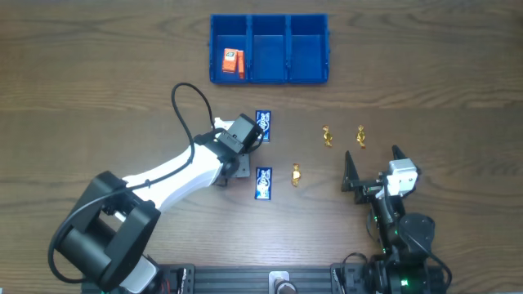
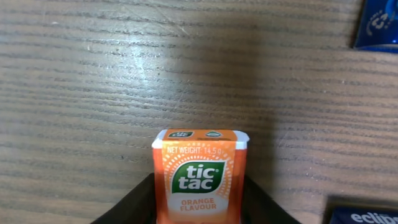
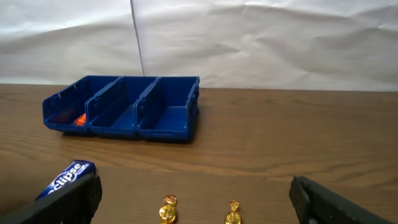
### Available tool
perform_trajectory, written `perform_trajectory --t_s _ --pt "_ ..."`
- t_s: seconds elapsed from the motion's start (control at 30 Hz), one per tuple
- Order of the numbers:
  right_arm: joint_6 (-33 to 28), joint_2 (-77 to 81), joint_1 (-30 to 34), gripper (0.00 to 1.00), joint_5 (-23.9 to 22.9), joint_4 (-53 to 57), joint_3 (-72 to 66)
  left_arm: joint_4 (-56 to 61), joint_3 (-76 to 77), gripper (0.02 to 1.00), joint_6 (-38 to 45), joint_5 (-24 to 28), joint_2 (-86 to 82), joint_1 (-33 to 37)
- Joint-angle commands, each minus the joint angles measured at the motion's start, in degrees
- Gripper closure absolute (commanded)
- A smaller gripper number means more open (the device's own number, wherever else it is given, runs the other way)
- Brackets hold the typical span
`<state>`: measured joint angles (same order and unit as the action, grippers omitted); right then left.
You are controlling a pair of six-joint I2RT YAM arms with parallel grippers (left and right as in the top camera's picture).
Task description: Sort Candies Into Trays
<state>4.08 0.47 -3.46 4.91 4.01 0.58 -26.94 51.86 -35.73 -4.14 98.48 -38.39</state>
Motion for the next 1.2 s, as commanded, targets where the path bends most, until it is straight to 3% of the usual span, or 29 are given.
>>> perform_trajectory --t_s 0.03,0.43,0.73,1.2 --pt "0.52 -0.24 -0.33 0.003 -0.28 0.31 -0.13 -0.02 -0.42 0.687 0.15 0.15 0.63 0.24" --pt "0.52 -0.24 -0.33 0.003 -0.28 0.31 -0.13 -1.38 2.38 0.722 -0.07 -1.57 -4.68 3.06" --pt "0.52 -0.24 -0.33 0.003 -0.28 0.31 -0.13 -16.15 32.22 0.72 7.91 -9.99 -6.49 11.82" --pt "0.52 -0.24 -0.33 0.003 -0.28 0.31 -0.13 -16.55 66.31 0.715 16.98 -2.49 24.96 18.29"
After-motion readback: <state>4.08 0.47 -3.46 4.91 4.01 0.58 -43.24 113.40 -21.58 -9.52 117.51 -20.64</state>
